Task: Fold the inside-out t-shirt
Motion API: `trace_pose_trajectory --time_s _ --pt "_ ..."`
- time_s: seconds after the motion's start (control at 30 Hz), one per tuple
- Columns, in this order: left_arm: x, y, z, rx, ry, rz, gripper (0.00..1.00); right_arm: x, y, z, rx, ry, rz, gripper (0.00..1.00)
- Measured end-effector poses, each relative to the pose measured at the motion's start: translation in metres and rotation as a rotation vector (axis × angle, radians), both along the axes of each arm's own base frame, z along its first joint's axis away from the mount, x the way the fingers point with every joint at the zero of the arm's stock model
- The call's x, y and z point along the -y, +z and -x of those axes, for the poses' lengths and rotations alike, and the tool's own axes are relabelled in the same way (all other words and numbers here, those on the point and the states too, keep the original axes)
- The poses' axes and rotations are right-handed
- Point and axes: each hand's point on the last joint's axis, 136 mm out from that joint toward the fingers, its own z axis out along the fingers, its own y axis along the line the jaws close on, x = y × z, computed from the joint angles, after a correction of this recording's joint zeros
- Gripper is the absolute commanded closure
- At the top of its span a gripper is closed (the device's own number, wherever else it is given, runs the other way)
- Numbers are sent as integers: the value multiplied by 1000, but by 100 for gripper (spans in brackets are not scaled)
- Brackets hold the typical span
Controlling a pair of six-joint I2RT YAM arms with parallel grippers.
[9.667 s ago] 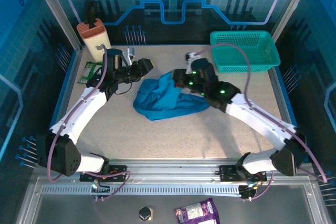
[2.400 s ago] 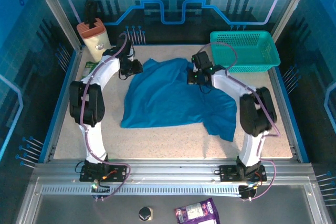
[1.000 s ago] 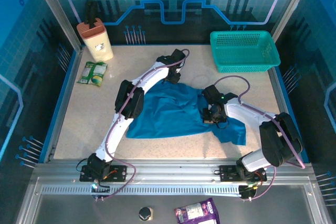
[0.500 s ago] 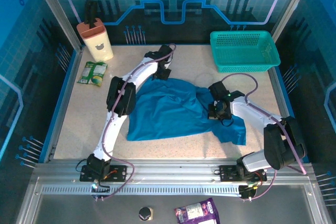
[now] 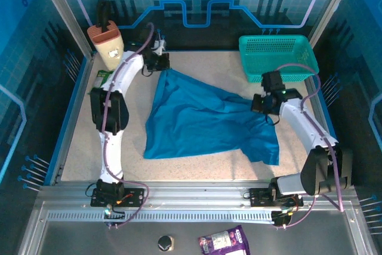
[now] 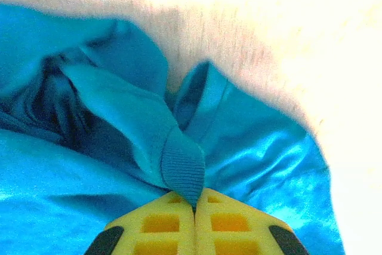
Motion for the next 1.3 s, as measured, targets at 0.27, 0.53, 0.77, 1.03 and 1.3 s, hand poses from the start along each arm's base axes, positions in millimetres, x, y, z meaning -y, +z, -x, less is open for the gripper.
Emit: trace_pose_trajectory --time_s 0.27,0.53,0.77,1.03,1.3 --pt "-72 120 0 161 165 373 100 28 125 -45 311 -48 -6 100" --pt "-69 137 97 190 162 455 100 29 89 -6 260 -40 -24 100" --pt "-66 -59 189 -257 301 398 84 16 -63 51 -190 -37 -65 84" --pt "-78 -112 229 -372 346 153 73 -1 -66 56 -225 19 5 71" --pt "-56 -105 238 -326 221 -188 64 -26 -39 42 -154 78 47 68"
